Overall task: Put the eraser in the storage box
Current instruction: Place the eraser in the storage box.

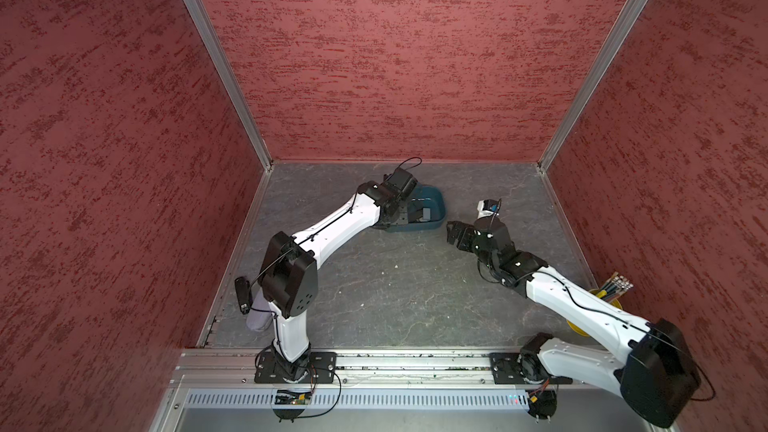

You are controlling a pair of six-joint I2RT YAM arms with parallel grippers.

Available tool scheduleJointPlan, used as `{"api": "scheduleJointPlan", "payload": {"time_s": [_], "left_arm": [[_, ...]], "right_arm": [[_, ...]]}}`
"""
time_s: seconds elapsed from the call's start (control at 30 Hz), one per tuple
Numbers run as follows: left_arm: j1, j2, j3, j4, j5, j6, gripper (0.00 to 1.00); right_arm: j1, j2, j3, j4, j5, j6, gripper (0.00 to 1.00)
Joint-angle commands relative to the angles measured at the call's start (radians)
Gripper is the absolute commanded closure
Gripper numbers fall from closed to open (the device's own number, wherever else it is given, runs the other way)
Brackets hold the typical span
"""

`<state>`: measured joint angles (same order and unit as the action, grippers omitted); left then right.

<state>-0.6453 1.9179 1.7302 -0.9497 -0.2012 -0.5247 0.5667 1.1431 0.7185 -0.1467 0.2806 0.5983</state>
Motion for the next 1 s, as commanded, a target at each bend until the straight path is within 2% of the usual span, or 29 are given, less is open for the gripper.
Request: {"api": "scheduleJointPlan", "payload": {"time_s": [0.0, 0.13, 0.3, 0.5, 0.67, 0.8, 0.97], "left_arm": [[0.028, 0.08, 0.094, -0.031, 0.012, 0.043, 0.55], [0.044, 0.164, 0.171, -0.002, -0.017, 0.084, 0.54], [0.064, 0.28, 0.278, -0.015, 0.008, 0.1, 0.54], [0.061, 0.354, 0.333, -0.022, 0.024, 0.106, 0.53], [0.05, 0.357, 0.327, -0.015, 0.038, 0.107, 0.41], [0.047, 0.339, 0.322, -0.018, 0.034, 0.106, 0.34], [0.045, 0.299, 0.331, -0.026, 0.042, 0.106, 0.15]], "right_arm": [[0.004, -0.027, -0.011, 0.015, 0.011, -0.004, 0.01], [0.004, -0.036, -0.014, 0.015, 0.004, -0.014, 0.01], [0.003, -0.053, -0.016, 0.002, 0.006, -0.021, 0.01], [0.004, -0.069, -0.023, -0.005, 0.014, -0.034, 0.01], [0.004, -0.08, -0.022, -0.016, 0.016, -0.038, 0.01], [0.003, -0.091, -0.025, -0.026, 0.021, -0.039, 0.01], [0.004, -0.103, -0.024, -0.034, 0.029, -0.03, 0.01]]}}
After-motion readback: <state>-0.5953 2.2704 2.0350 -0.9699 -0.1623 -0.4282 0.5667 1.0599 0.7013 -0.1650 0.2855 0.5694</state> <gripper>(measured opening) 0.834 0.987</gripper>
